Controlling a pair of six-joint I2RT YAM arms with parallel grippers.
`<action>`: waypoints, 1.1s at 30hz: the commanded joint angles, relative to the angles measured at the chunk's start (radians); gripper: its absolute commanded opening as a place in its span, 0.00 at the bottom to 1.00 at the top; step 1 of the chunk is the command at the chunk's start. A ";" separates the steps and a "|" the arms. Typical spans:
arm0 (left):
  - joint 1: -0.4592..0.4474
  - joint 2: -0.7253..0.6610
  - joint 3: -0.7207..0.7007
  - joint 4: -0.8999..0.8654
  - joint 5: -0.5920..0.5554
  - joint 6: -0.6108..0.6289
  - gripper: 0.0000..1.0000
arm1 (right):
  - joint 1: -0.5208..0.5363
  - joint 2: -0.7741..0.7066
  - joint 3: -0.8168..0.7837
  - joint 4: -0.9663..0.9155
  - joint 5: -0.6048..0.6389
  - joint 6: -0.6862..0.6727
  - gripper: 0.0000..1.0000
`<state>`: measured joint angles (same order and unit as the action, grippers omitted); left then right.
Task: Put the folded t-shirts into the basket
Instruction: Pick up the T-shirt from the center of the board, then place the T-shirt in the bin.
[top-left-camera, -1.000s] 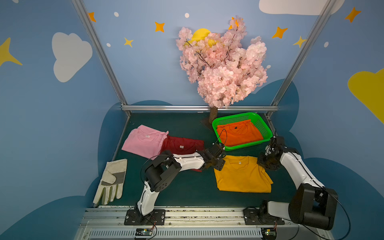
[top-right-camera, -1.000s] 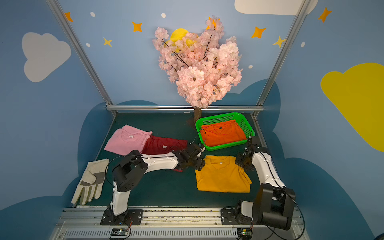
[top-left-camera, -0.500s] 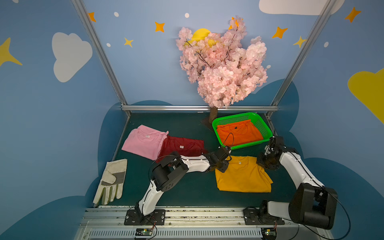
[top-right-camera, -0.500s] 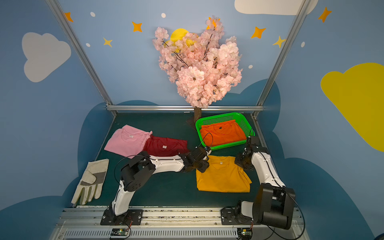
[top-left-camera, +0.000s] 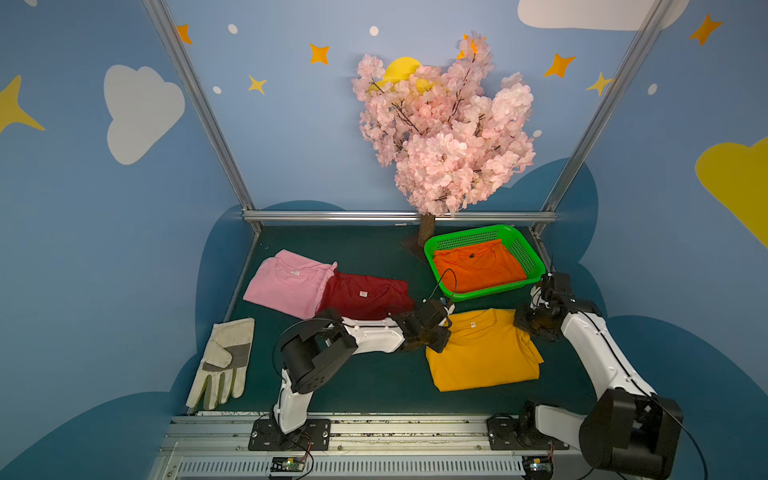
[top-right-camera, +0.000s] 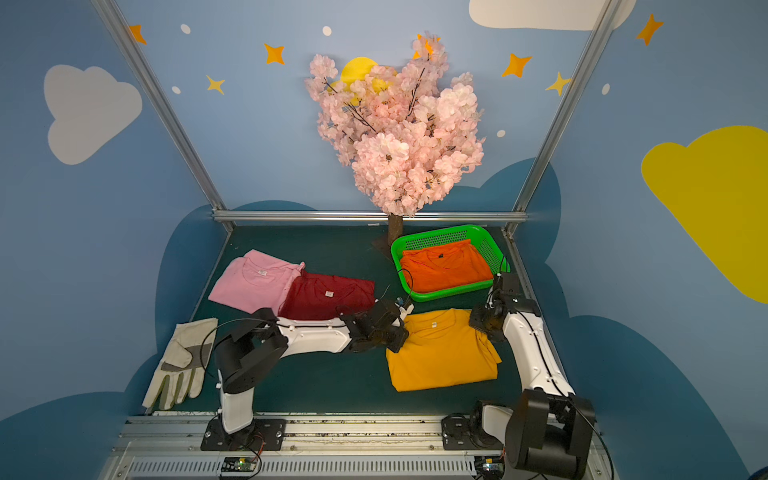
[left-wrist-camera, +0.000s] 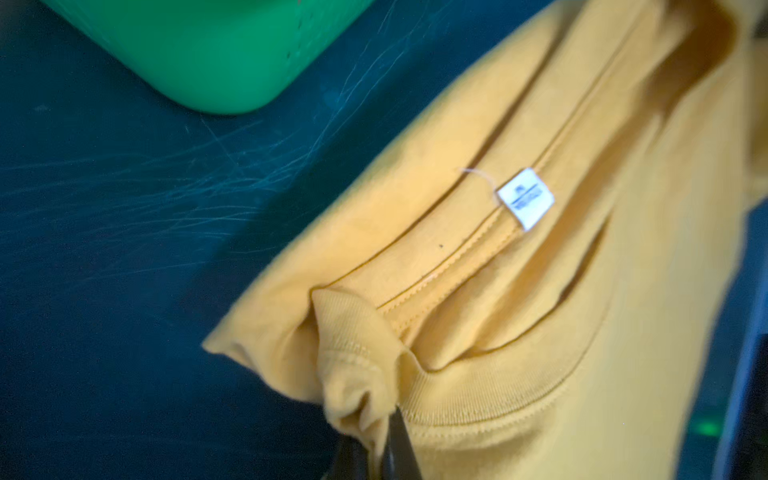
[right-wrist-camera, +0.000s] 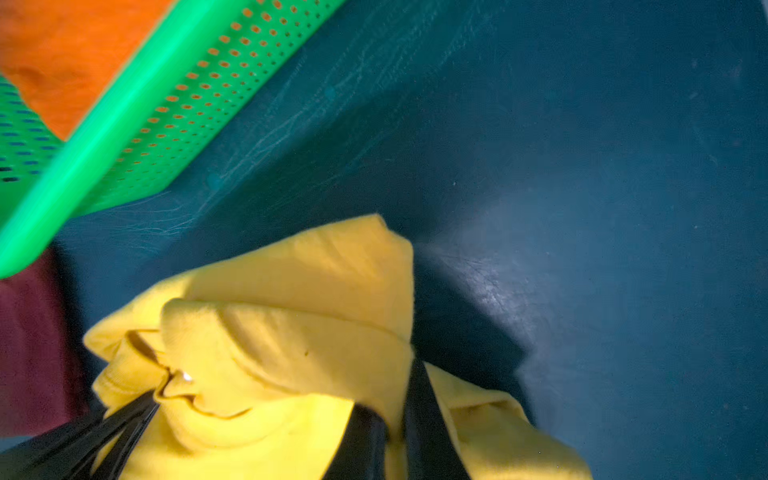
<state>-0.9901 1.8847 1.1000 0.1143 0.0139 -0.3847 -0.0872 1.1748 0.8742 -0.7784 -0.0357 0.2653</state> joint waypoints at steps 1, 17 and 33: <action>-0.008 -0.116 -0.036 0.113 0.047 -0.044 0.02 | 0.001 -0.104 0.025 0.020 0.046 -0.034 0.00; -0.010 -0.234 0.227 0.043 -0.129 0.032 0.02 | 0.024 -0.171 0.332 0.147 0.080 -0.079 0.00; 0.153 0.275 0.855 -0.117 -0.092 0.090 0.02 | 0.039 0.492 0.862 0.226 0.074 -0.275 0.00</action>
<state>-0.8478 2.1242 1.8721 0.0528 -0.1047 -0.3267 -0.0544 1.6291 1.6569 -0.5652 0.0273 0.0429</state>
